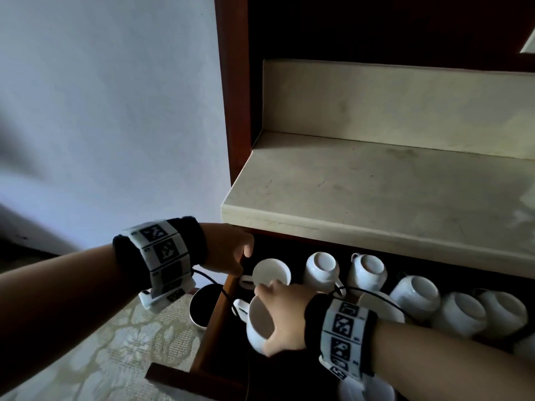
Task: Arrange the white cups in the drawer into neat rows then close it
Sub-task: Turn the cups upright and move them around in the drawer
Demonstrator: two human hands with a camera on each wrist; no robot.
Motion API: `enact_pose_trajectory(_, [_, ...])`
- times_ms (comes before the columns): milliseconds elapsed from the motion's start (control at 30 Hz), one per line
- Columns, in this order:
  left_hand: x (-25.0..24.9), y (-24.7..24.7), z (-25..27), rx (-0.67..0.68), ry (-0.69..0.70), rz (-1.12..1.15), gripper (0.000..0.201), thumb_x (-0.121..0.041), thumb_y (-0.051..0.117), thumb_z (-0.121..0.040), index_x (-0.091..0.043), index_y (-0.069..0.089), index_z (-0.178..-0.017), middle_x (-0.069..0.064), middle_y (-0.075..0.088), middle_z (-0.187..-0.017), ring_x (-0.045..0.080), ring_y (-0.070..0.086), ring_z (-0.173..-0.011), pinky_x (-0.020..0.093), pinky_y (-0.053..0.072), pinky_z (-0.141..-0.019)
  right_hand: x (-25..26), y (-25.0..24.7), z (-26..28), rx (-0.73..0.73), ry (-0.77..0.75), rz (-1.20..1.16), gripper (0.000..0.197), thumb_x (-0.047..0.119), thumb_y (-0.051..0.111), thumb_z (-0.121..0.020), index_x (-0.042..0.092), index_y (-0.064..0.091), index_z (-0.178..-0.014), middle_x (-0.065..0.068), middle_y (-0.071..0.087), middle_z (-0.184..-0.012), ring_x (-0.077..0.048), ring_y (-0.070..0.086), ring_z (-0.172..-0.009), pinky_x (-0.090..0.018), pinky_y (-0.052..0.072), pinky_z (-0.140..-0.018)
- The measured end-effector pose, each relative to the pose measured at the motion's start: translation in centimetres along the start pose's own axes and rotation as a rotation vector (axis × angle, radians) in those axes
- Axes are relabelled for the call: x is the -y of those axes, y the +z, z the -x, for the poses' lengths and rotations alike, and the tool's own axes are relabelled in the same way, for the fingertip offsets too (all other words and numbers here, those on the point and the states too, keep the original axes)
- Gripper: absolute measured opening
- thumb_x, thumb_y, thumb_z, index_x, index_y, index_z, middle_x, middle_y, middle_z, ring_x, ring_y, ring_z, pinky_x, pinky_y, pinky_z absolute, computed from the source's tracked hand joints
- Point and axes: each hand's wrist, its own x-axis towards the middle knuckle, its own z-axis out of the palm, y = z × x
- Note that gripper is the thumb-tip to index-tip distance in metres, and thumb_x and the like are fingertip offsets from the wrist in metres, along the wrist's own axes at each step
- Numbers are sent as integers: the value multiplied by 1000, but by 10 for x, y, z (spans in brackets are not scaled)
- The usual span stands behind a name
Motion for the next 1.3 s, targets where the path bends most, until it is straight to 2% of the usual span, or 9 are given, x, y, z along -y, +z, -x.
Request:
enact_pose_trajectory(100, [0,6,0,4,4,5,41,-29,59,-87,-21,49,-126,-2,59,-123,16,57,-107,30,48,-95,11,3,-9,32,2,24,82,50,75,-68,18,30,-130,-5,45,-122,-31,57,-101,-39,50,-78])
enact_pose_trajectory(267, [1,13,5,6,34,4,41,-35,57,-88,-21,50,-126,-2,62,-121,16,60,-105,32,49,-95,16,8,-19,101,28,8,72,46,78,-68,17,36,-119,-6,47,-117,-28,56,-95,-39,49,-74])
enact_pose_trajectory(433, [1,16,4,18,39,4,40,-31,56,-89,-21,49,-127,0,60,-123,16,60,-103,30,49,-93,15,22,-28,139,47,28,83,46,79,-67,17,32,-129,-10,45,-125,-33,53,-110,-45,51,-86])
enact_pose_trajectory(633, [-7,15,-6,25,69,5,40,-31,56,-90,-21,48,-128,2,62,-117,13,52,-87,25,41,-76,16,32,-31,163,60,10,86,46,80,-68,17,29,-131,-14,43,-128,-36,53,-111,-47,51,-85])
enact_pose_trajectory(867, [-34,10,-33,15,157,-60,39,-29,55,-91,-21,50,-128,0,61,-123,19,57,-111,25,41,-86,1,32,-19,156,7,-25,105,62,78,-61,18,23,-139,-12,39,-138,-36,49,-120,-50,46,-95])
enact_pose_trajectory(967, [-50,9,-46,0,188,-111,38,-26,53,-90,-20,52,-128,1,59,-126,21,54,-118,23,35,-82,-21,19,6,1,-32,-74,97,62,78,-60,18,32,-133,-6,50,-132,-31,55,-117,-41,47,-96])
enact_pose_trajectory(1067, [-72,18,-64,20,244,-175,42,-28,58,-88,-16,53,-128,4,61,-124,24,56,-118,23,39,-85,-57,-9,41,-59,56,-183,79,51,74,-74,24,38,-139,0,57,-127,-21,56,-116,-25,43,-93])
enact_pose_trajectory(1167, [-99,34,-78,56,326,-265,59,-31,66,-84,-13,44,-135,9,60,-124,27,56,-117,29,43,-87,-91,-23,69,-159,220,-227,50,52,68,-76,26,52,-116,8,62,-101,-14,60,-89,-29,51,-79])
enact_pose_trajectory(1300, [-128,56,-92,120,376,-359,75,-25,73,-82,-15,34,-144,10,49,-138,26,49,-127,31,41,-97,-109,-27,93,-180,356,-208,54,49,69,-79,19,52,-121,1,57,-117,-18,57,-104,-27,44,-81])
